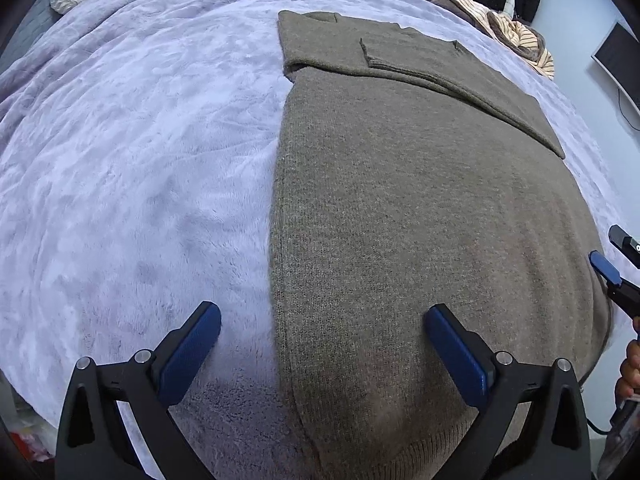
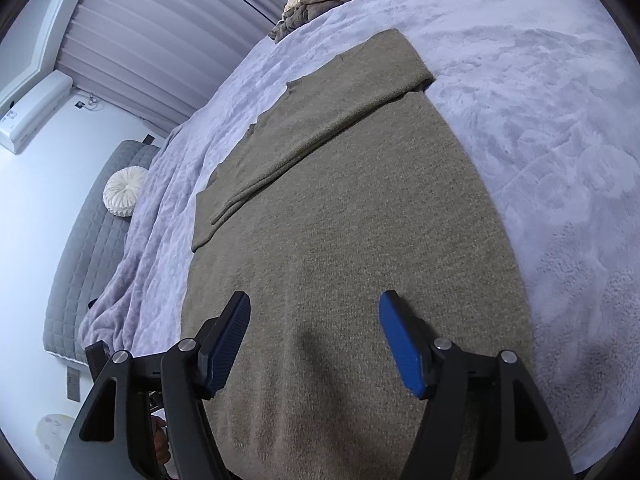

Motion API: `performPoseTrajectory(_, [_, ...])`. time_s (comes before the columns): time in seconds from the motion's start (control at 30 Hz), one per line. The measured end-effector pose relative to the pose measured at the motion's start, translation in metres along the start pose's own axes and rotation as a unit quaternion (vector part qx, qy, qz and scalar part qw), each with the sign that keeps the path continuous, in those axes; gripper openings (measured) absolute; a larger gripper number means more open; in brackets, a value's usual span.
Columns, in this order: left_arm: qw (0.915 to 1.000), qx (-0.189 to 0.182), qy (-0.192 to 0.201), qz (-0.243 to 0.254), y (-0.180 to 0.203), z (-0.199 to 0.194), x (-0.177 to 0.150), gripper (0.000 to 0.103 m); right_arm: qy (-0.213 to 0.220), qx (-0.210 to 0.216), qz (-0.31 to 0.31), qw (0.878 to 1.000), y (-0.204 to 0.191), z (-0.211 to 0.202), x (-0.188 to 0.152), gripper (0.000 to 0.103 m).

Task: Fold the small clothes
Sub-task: 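Move both grippers to the sweater hem and grasp it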

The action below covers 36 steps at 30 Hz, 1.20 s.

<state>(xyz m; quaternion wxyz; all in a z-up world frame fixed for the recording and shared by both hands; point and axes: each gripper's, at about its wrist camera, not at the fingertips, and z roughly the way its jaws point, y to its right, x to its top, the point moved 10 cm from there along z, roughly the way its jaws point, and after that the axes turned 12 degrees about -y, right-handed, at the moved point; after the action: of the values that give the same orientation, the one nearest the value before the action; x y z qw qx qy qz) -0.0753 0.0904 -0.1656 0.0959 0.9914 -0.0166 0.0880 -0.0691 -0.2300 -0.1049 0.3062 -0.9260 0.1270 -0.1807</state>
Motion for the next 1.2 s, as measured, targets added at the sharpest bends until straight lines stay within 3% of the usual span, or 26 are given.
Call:
performPoseTrajectory(0.2, [0.9992,-0.039,0.009,0.001,0.001,-0.008,-0.002,0.103,0.009,0.013,-0.005,1.0,0.0,-0.008,0.001,0.071])
performPoseTrajectory(0.4, [0.9987,-0.051,-0.004,0.008,0.002,-0.009,-0.011,0.103,0.016,0.013,-0.012,1.0,0.011,-0.029,0.002,0.071])
performPoseTrajectory(0.63, [0.9913,-0.126,-0.034,0.018,0.009,-0.009,-0.021,0.103,0.033,0.007,0.012,0.999,0.054,-0.075,-0.009,0.071])
performPoseTrajectory(0.73, [0.9827,-0.177,-0.049,0.024,0.022,-0.011,-0.027,0.103,0.004,0.052,0.023,0.998,0.062,-0.078,-0.024,0.071])
performPoseTrajectory(0.8, [0.9778,-0.199,-0.059,0.025,0.03,-0.011,-0.033,0.103,-0.046,0.093,0.022,0.994,0.06,-0.068,-0.044,0.071])
performPoseTrajectory(0.97, [0.9764,-0.199,-0.075,0.041,0.04,-0.008,-0.05,0.103,-0.118,0.1,-0.005,0.988,0.06,-0.045,-0.09,0.071])
performPoseTrajectory(1.1, [0.9778,-0.188,-0.081,0.045,0.049,-0.006,-0.059,0.102,-0.124,0.122,0.002,0.985,0.057,-0.034,-0.103,0.07])
performPoseTrajectory(1.13, [0.9791,-0.182,-0.079,0.043,0.049,-0.006,-0.059,0.094,-0.123,0.136,0.003,0.983,0.053,-0.033,-0.103,0.067])
performPoseTrajectory(1.17, [0.9812,-0.173,-0.077,0.037,0.048,-0.006,-0.058,0.078,-0.122,0.148,0.001,0.981,0.049,-0.033,-0.104,0.054])
performPoseTrajectory(1.2, [0.9824,-0.167,-0.077,0.032,0.047,-0.006,-0.058,0.068,-0.12,0.161,-0.004,0.98,0.042,-0.033,-0.104,0.034])
